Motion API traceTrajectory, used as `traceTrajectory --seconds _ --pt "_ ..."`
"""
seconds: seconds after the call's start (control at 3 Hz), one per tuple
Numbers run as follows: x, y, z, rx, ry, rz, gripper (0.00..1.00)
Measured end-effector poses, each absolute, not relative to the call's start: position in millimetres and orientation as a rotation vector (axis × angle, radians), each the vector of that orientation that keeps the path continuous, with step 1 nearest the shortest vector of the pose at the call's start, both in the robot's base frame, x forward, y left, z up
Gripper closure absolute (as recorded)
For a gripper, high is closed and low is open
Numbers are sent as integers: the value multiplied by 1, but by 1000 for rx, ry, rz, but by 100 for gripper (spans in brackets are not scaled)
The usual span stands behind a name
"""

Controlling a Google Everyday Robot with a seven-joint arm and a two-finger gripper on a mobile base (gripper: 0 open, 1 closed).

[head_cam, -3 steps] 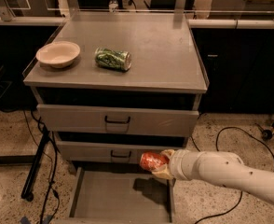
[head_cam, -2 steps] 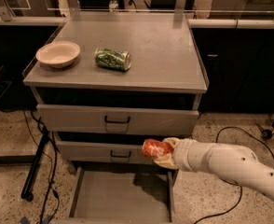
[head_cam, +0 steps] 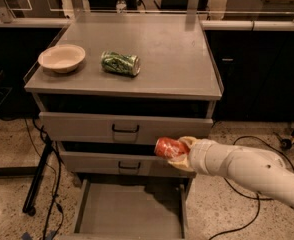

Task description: Pick coke can from bottom drawer and place on counter

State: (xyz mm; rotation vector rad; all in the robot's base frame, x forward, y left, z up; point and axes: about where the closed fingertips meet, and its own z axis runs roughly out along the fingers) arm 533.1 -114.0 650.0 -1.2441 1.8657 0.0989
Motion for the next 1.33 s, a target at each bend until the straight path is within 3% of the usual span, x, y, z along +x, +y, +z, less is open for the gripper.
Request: traceTrajectory --seconds 0.33,0.67,1.33 --pt "551 -121 720 -1204 1791 -20 100" --pt "550 -121 719 -1202 1795 -18 100" --pt "574 -149 805 -1114 1711 -193 100"
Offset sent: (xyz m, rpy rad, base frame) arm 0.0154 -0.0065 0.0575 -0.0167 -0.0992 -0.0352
